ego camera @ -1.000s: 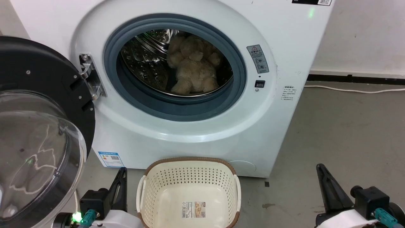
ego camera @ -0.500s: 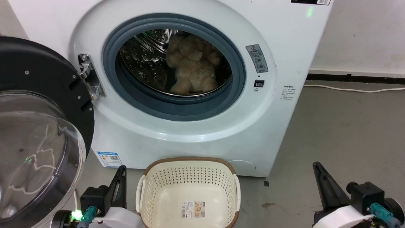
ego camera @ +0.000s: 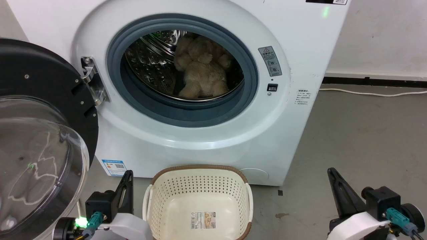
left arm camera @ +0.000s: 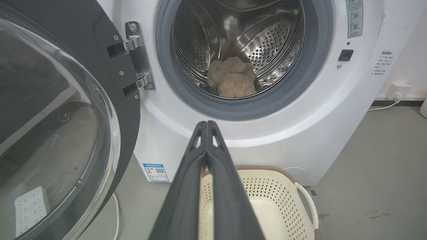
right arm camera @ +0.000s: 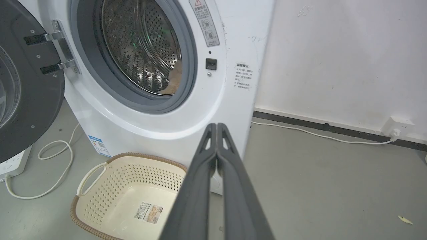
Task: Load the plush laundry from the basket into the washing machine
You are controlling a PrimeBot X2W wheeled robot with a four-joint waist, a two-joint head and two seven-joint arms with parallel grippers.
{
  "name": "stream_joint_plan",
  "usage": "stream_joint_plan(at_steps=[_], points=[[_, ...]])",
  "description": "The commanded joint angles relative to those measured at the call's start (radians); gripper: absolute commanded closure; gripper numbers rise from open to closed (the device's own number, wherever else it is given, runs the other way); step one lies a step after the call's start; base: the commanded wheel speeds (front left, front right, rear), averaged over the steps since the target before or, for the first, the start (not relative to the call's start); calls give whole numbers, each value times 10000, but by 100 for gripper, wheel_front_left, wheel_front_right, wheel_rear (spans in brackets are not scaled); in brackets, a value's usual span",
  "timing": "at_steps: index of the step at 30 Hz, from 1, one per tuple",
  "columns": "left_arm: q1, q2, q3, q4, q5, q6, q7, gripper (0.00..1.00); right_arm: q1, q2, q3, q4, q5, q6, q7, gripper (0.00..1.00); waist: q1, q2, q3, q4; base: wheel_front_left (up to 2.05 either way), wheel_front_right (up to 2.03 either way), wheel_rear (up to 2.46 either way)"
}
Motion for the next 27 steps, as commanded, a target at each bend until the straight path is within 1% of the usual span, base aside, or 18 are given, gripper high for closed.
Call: stream_joint_plan(at_steps=[1,14,27], points=[[-134,-24,51,-78,98,17,77,100,-159,-7,13,35,-80,5,88,100,0,0,2,-3,0,0,0],[-213,-85,122,-221,275,30,342,100,-324,-8,45,60,-256,6,355,100,0,0,17,-31,0,0,0],[-213,-85,122,-221,275,30,342,100,-325,-8,45,60,-256,6,356,100,0,0,17,-31,0,0,0]])
